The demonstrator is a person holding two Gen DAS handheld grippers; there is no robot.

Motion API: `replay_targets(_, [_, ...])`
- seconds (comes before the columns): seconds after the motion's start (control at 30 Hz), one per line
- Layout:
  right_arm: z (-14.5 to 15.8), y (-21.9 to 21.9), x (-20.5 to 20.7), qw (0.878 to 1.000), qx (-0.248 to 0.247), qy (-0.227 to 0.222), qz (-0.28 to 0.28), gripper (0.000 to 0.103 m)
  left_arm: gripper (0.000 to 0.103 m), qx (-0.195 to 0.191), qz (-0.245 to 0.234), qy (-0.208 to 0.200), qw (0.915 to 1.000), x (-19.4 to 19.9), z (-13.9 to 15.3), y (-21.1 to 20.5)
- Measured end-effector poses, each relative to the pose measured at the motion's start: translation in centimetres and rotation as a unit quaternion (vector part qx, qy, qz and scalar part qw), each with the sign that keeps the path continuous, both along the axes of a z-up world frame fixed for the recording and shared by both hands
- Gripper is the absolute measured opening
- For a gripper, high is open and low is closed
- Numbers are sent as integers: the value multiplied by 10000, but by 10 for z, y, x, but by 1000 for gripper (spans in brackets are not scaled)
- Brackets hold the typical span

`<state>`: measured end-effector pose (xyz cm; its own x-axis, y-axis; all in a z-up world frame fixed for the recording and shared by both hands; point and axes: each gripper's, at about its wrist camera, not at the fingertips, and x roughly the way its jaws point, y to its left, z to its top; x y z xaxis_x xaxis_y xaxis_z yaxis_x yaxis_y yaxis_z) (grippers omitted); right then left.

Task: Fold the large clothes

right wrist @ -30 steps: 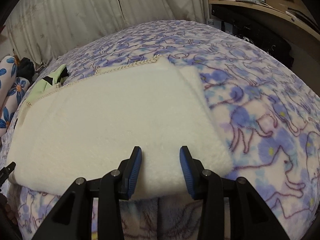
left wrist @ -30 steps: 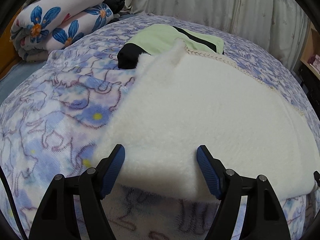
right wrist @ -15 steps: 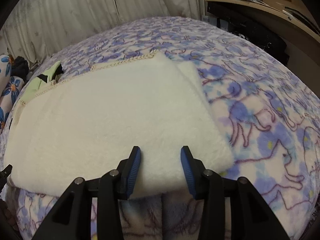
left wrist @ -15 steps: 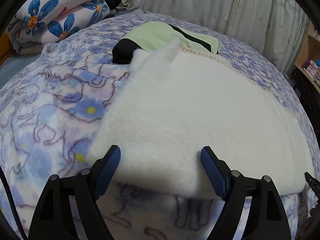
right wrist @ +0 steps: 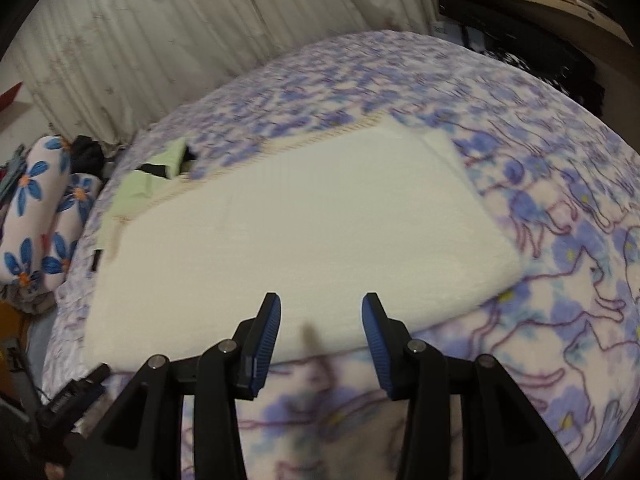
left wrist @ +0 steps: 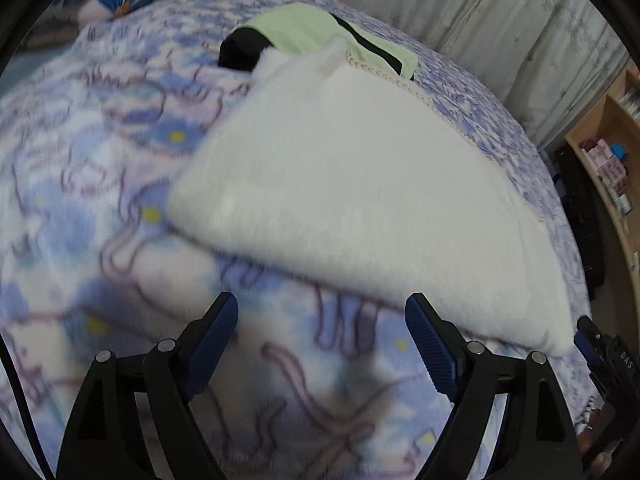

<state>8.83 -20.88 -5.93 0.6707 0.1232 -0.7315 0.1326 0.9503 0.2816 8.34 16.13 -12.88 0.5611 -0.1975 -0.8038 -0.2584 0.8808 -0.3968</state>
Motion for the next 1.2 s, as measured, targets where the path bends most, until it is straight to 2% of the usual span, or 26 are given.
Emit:
replay_targets(0.07, [7,11,-1,9998,-54,-120,127,42,84,-219,32,-90,9997,-7,-5,4])
replay_targets(0.2, [12,32,-2,9987,-153,-295,391,42,84,-410,97,-300,9987,-12,-10,10])
replay_targets(0.4, [0,57,8,9968,-180,-267,732,42,90,-715,310,-364,9963,0,-18,15])
replay_targets(0.6, [-17,76,23,9950,-209,-181,960,42,95,-705,441,-423,9956,21,-26,15])
replay_targets(0.7, [-22,84,32,9940,-235,-179,1049,42,101,-693,562,-439,9950,40,-30,15])
replay_targets(0.83, [-24,94,46,9922,-318,-339,1157,42,102,-630,766,-461,9940,67,-32,14])
replay_targets(0.93, [-25,105,59,9896,-545,-476,1241,39,101,-699,1017,-675,9901,80,-29,17])
replay_targets(1.0, [-30,112,70,9872,-654,-480,1371,32,89,-704,1199,-890,9863,85,-25,21])
replay_targets(1.03, [-32,114,73,9867,-713,-442,1390,26,73,-670,1289,-978,9845,88,-22,22])
replay_targets(1.07, [-38,118,78,9857,-807,-356,1435,24,56,-632,1343,-1018,9837,90,-20,24])
replay_targets(1.1, [-42,119,81,9851,-861,-319,1456,24,46,-549,1409,-1070,9827,92,-17,25])
replay_targets(1.13, [-47,120,82,9844,-903,-304,1482,24,28,-462,1435,-1149,9819,93,-13,25])
replay_targets(1.17, [-49,120,82,9840,-915,-303,1495,24,21,-413,1394,-1241,9816,93,-8,25])
replay_targets(1.2, [-51,120,81,9838,-919,-323,1504,24,20,-368,1325,-1361,9811,92,-2,23])
